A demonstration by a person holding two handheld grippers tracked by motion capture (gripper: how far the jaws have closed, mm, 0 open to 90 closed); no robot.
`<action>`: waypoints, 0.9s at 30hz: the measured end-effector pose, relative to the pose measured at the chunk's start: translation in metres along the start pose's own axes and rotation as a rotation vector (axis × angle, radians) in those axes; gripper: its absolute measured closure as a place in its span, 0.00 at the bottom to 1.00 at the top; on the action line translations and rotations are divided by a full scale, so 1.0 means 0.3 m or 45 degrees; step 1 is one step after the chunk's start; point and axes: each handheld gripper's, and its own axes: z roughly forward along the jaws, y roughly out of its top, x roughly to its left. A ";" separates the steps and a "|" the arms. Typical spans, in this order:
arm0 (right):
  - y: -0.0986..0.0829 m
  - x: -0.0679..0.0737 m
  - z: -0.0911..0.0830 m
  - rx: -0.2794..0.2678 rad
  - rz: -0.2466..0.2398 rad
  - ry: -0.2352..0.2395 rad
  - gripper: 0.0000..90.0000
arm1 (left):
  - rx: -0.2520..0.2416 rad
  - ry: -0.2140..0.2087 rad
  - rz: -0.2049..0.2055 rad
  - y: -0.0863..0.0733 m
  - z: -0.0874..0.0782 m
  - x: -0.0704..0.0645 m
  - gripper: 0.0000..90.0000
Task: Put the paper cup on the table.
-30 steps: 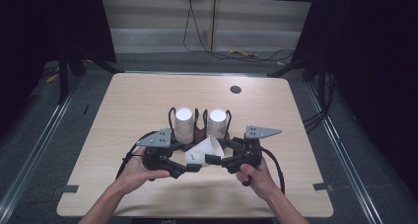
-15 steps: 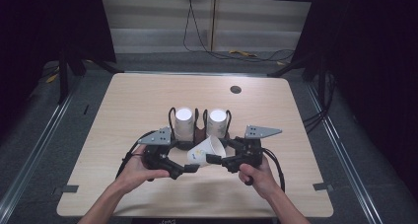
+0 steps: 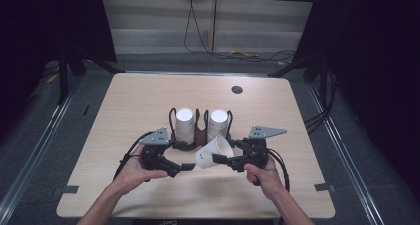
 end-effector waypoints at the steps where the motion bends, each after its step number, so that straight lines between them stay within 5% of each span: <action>1: 0.000 0.000 -0.004 0.009 -0.003 -0.017 0.30 | 0.000 0.004 -0.009 -0.001 -0.002 0.002 0.18; 14: -0.015 -0.019 -0.062 0.094 -0.019 -0.209 0.30 | 0.128 0.083 -0.061 -0.065 -0.016 0.029 0.18; 19: -0.015 -0.044 -0.117 0.095 0.022 -0.308 0.30 | 0.179 0.141 -0.080 -0.103 -0.031 0.047 0.23; 27: -0.007 -0.084 -0.168 0.153 0.044 -0.504 0.30 | 0.154 0.216 -0.114 -0.122 -0.063 0.051 0.19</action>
